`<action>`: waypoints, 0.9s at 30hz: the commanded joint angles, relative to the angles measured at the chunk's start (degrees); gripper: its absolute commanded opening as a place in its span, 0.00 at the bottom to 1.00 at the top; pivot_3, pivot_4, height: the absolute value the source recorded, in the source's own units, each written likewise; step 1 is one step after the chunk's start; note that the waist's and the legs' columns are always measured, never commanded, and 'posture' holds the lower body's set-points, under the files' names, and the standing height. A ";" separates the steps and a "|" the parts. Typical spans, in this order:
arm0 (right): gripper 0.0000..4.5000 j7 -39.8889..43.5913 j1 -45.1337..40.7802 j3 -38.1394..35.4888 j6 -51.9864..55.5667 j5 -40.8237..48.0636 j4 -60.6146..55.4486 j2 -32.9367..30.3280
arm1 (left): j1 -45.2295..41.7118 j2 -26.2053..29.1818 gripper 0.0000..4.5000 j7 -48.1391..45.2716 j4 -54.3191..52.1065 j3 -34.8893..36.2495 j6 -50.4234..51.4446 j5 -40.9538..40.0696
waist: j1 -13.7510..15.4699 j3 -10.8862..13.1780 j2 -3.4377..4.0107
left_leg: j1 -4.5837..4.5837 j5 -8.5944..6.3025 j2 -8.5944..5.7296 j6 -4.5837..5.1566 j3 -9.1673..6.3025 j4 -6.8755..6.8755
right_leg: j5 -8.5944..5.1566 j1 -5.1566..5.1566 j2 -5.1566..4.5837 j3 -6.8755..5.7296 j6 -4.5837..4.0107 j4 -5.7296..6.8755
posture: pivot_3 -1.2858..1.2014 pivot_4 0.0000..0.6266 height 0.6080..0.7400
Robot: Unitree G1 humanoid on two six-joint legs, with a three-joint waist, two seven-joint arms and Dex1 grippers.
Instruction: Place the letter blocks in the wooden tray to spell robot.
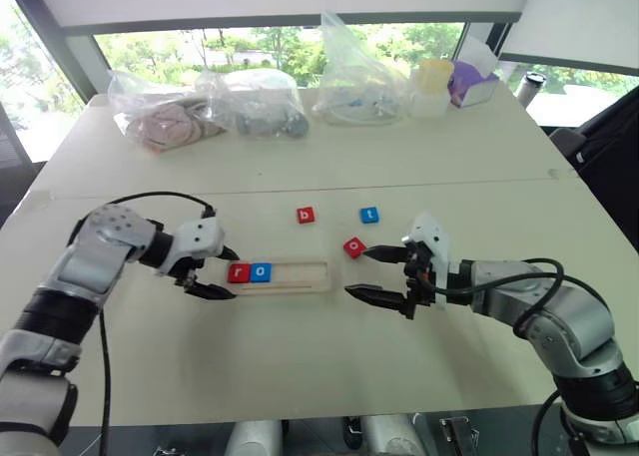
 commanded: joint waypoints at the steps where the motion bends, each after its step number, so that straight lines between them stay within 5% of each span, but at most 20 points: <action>1: 1.00 -0.95 0.57 -2.01 -0.23 0.74 -2.62 0.20 | -0.34 -0.33 0.99 -0.53 -0.20 -0.22 -0.03 0.78 | -0.04 0.01 -0.03 | 0.00 0.00 0.00 0.00 0.00 0.00 | 0.00 0.00 0.00 0.00 0.00 0.00 | 0.52 0.24 1.00; 9: 1.00 -8.01 -5.41 -1.96 -1.84 -3.75 1.98 4.52 | 2.00 1.17 0.99 1.62 -2.67 1.53 -0.33 1.64 | -0.24 0.01 -0.03 | 0.05 0.00 0.00 0.01 -0.01 0.01 | 0.00 0.02 0.00 0.01 0.00 0.04 | 0.52 0.24 1.00; 19: 1.00 -28.56 -27.92 7.03 7.56 -15.46 23.82 30.08 | 6.06 15.02 0.99 -2.85 -12.98 13.97 19.66 -9.54 | -1.83 0.06 -0.35 | -0.02 0.01 0.02 0.02 0.00 -0.14 | -0.11 -0.56 0.03 0.11 -0.32 0.89 | 0.52 0.24 1.00; 27: 1.00 -35.88 -34.82 6.12 -0.56 -23.67 47.84 42.33 | 14.93 8.72 0.99 16.60 -25.51 32.36 34.74 -18.48 | -1.71 0.16 -0.60 | -0.07 0.00 0.02 0.04 0.01 -0.07 | -0.14 -0.58 -0.10 0.11 -0.32 0.90 | 0.52 0.24 1.00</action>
